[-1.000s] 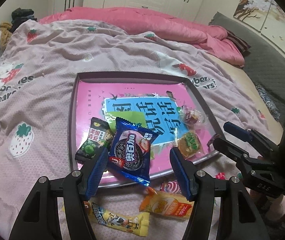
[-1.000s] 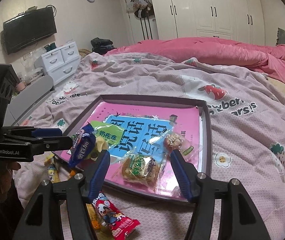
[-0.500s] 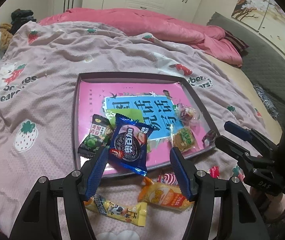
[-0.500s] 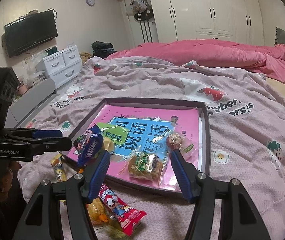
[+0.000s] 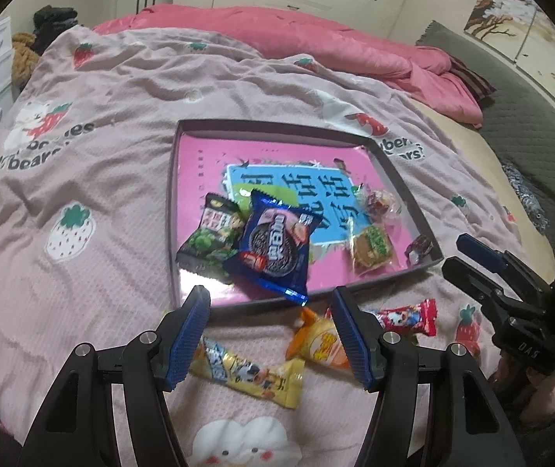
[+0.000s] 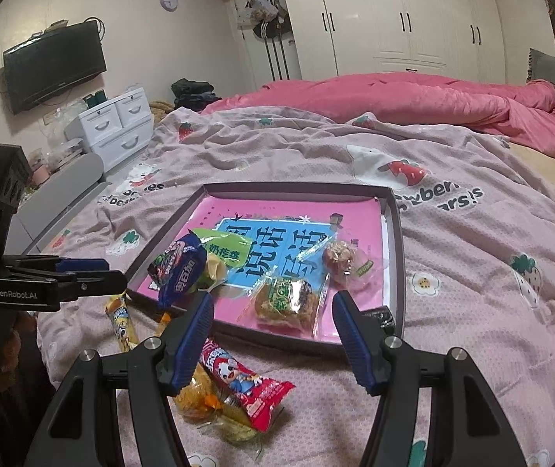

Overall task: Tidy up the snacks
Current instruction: 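Withdraw both tools from the tray toward the remaining candy bars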

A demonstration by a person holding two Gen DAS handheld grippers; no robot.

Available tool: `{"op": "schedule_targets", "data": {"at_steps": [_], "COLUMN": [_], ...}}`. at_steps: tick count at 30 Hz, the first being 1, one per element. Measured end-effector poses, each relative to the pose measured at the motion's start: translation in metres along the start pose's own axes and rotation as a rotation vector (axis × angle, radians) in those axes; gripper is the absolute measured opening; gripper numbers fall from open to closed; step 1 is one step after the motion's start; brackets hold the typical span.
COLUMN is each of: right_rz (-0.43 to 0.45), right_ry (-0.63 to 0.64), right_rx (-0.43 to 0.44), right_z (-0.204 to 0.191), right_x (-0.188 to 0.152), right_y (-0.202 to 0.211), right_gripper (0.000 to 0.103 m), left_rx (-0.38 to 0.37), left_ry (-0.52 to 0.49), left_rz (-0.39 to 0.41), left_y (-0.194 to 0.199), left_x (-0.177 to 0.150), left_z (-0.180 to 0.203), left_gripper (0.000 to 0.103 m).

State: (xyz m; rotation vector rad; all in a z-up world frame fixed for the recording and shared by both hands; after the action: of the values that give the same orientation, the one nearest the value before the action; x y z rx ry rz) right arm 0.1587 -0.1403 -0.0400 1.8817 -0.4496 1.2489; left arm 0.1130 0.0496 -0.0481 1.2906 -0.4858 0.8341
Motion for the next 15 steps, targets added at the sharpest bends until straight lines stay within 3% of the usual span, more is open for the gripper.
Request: {"op": "schedule_targets", "data": {"at_steps": [15], "right_rz": [-0.036], "right_ry": [0.003], "right_rx": [-0.033], "right_z": [-0.007], "right_x": [-0.018], "right_y": [0.02], "right_gripper": [0.063], "left_rx": [0.025], "left_ry": [0.031], "left_rz": [-0.029], "left_y": [0.01], "left_x": [-0.015], "left_z": [-0.01], "left_gripper": [0.066]}}
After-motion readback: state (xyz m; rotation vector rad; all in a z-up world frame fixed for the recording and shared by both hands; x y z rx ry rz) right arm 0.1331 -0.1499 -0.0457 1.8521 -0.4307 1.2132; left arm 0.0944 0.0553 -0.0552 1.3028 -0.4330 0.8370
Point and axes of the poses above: each gripper's, at about its wrist camera, not at the fingertips, and y roughly against the way its jaws point, z to its right, x to its top, the point moved 6 cm from there along -y, roughly the way its jaws point, and after that the axes turned 15 degrees about z, right-handed, at the moved point
